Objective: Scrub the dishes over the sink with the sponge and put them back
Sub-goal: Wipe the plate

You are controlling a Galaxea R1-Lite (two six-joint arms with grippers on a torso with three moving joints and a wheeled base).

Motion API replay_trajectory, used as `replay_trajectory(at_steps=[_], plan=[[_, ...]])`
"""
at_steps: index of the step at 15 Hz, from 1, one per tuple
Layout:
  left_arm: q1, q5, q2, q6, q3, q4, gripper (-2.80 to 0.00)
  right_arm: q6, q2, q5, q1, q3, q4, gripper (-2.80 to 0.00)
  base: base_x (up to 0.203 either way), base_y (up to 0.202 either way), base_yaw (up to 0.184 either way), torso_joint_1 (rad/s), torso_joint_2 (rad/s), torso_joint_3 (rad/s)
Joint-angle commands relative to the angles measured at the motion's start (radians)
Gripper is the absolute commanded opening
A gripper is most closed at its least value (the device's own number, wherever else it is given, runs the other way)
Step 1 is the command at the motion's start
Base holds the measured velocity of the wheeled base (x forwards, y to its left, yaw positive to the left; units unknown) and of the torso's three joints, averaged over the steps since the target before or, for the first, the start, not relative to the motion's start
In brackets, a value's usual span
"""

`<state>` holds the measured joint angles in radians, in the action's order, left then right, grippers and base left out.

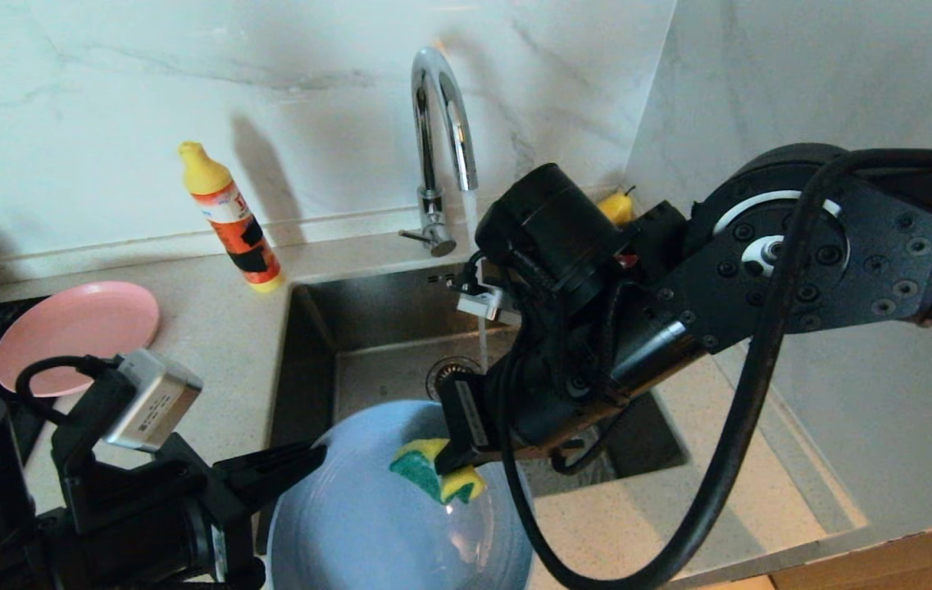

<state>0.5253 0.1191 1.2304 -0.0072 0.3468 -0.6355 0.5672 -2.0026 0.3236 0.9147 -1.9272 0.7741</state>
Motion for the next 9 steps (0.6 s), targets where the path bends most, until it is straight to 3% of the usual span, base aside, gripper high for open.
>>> replay_trajectory(at_steps=[1,9], plan=[[-0.001,0.002,0.011,-0.002,0.003,-0.001,-2.80,0.003,-0.029,0.002,0.030,-0.006,0.001,-2.80,0.000,0.000,0.000,0.000,0.00,0.000],[-0.001,0.002,0.047,-0.007,0.012,-0.007,-2.80,0.013,-0.014,0.003,0.140,0.002,0.055,-2.80,0.000,0.000,0.000,0.000,0.00,0.000]])
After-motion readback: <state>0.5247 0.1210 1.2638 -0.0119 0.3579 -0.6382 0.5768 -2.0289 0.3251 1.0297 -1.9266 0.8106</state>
